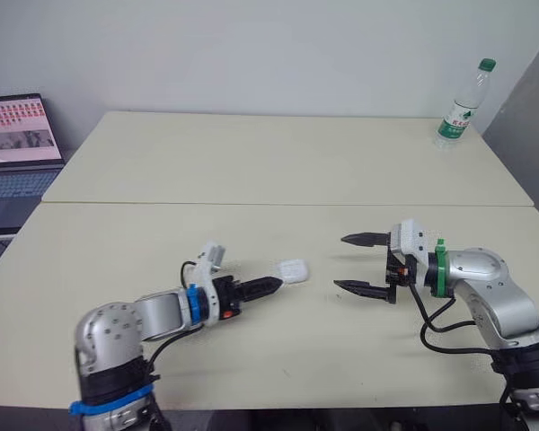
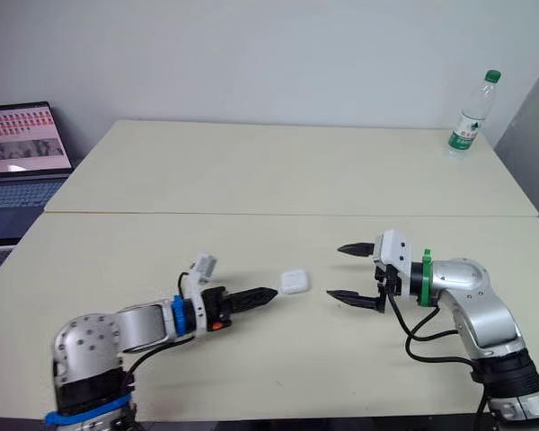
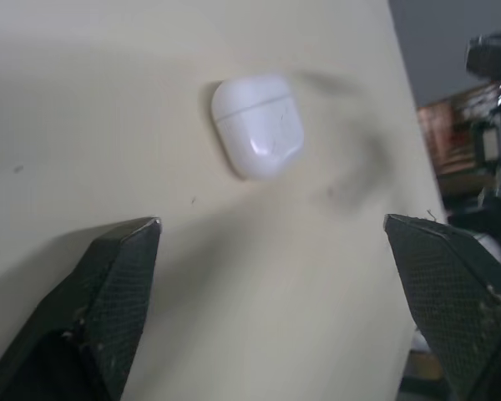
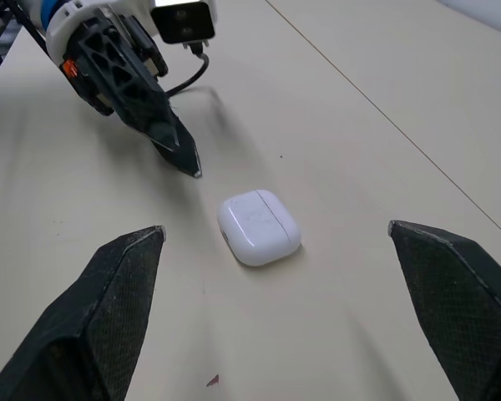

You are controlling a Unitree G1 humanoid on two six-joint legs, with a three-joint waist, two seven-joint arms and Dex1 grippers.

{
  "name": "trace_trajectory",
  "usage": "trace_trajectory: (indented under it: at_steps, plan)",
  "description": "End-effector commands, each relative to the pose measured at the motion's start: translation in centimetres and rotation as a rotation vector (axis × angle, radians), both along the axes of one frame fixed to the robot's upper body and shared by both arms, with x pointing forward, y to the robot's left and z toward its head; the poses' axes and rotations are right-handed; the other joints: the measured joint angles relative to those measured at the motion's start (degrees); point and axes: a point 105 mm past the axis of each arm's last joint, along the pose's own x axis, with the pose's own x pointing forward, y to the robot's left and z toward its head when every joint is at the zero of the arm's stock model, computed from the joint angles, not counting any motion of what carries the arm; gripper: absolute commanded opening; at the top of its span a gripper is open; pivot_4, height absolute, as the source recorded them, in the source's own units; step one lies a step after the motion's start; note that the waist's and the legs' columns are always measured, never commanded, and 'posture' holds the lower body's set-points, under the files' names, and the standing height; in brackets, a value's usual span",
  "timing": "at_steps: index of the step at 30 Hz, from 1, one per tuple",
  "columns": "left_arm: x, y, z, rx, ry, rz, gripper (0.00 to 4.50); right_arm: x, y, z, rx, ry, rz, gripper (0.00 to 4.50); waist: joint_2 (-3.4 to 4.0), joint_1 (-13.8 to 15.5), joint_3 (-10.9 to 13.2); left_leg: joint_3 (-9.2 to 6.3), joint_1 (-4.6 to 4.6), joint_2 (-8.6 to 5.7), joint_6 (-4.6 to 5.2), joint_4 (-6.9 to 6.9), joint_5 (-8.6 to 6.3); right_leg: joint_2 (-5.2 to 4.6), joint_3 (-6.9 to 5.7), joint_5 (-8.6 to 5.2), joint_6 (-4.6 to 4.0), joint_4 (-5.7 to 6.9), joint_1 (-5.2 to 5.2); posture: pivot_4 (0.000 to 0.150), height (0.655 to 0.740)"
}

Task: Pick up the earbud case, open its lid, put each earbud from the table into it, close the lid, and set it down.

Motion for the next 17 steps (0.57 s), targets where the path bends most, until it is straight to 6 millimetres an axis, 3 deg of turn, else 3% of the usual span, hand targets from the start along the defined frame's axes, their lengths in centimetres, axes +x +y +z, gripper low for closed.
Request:
trace_trajectory:
  at_steps: [1,6,9,12,17]
  plan:
    - [0.4,3.9,3.4,0.151,-0.27,0.065,4.45,0.1,-0.6,1.3,0.003,-0.048,0.022,4.5,0.03,-0.2,0.0,0.01,0.06,-0.01,-0.02,-0.02,0.0,0.0,0.01,-0.06,-0.11,0.11,-0.02,0.15,0.74]
    - [0.6,5.8,7.7,0.51,-0.695,-0.102,4.45,0.6,-2.5,2.1,-0.018,-0.054,-0.001,4.5,0.04,1.4,0.1,0.02,-0.15,-0.06,-0.13,0.03,0.06,-0.13,-0.15,-0.11,-0.25,-0.04,-0.06,0.15,0.74]
    - [1.5,7.9,9.3,0.58,-0.799,-0.043,4.45,0.8,-3.4,3.0,-0.015,-0.05,-0.022,4.5,0.19,2.4,0.2,0.18,-0.28,-0.16,-0.1,0.02,0.05,-0.4,-0.15,-0.03,-0.17,-0.36,-0.05,0.15,0.74]
    - [1.8,8.9,9.8,0.598,-0.843,-0.023,4.45,1.0,-3.9,3.6,-0.021,-0.054,-0.036,4.5,0.13,2.5,0.2,0.26,-0.35,-0.15,0.01,0.04,-0.01,-0.48,-0.18,-0.01,-0.13,-0.45,-0.06,0.15,0.74]
    - [2.4,8.9,9.1,0.607,-0.85,-0.044,4.45,1.5,-3.9,3.9,-0.005,-0.05,-0.065,4.5,0.13,2.5,0.2,0.2,-0.38,-0.09,0.04,0.03,-0.03,-0.47,-0.28,-0.01,-0.13,-0.42,-0.1,0.15,0.74]
